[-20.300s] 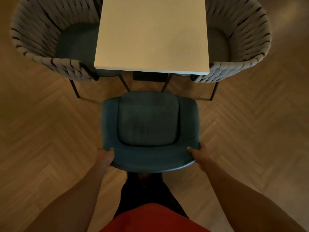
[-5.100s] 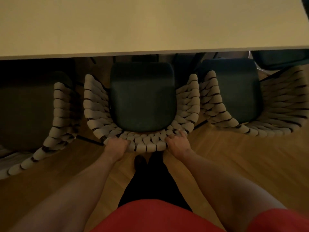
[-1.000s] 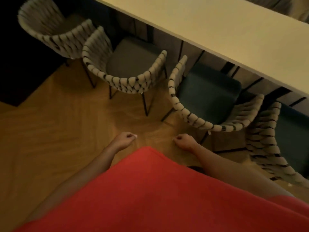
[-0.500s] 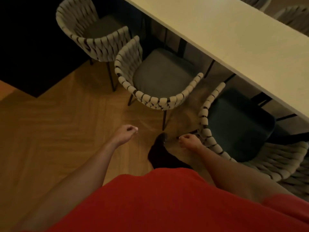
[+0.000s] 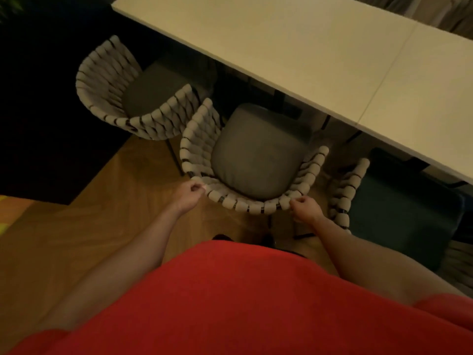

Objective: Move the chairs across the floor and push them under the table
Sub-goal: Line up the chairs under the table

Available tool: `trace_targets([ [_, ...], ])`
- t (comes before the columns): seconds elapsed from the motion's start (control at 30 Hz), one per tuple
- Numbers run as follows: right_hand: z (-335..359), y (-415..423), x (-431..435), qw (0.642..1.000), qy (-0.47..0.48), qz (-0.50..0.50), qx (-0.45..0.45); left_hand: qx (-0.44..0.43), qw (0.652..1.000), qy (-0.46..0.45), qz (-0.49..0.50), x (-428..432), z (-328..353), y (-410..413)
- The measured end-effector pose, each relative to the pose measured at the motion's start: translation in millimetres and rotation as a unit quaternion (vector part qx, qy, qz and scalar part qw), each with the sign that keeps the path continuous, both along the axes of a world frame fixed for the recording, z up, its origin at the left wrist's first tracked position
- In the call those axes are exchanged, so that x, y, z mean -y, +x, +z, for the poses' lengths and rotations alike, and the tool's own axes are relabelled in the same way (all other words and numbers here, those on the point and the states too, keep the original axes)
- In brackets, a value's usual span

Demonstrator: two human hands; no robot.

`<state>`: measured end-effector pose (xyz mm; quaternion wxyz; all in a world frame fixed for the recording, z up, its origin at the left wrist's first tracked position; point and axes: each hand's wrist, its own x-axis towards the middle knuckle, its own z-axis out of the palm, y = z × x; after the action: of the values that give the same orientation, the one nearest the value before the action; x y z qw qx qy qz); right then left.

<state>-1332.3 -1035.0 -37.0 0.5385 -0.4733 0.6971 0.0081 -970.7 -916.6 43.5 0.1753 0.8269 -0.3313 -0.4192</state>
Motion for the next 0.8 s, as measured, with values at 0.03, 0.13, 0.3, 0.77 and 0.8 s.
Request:
trace_targets([
  [0.03,7.6,6.4,8.1,1.000,-0.010,-0.005,-0.007,0.005,1.000,0.003,-0.001,14.8,-0.3,9.0],
  [0.13,15.4,22.0,27.1,0.998,-0.041,-0.052,-0.020,0.033,0.999,0.040,-0.006,63.1,-13.4,46.5],
  [0.3,10.1,48.4,55.1,0.981,-0.046,-0.176,-0.073,0.073,0.995,0.072,0.010,163.9,-54.4,124.6],
  [0.77,-70.4,85.7,125.0,0.905,-0.026,-0.385,-0.178,0.092,0.988,0.120,-0.040,304.6,-157.2,190.6],
  [0.8,-79.3,82.7,128.2,0.897,-0.012,-0.405,-0.178,0.092,0.987,0.126,-0.031,309.3,-167.7,192.8],
])
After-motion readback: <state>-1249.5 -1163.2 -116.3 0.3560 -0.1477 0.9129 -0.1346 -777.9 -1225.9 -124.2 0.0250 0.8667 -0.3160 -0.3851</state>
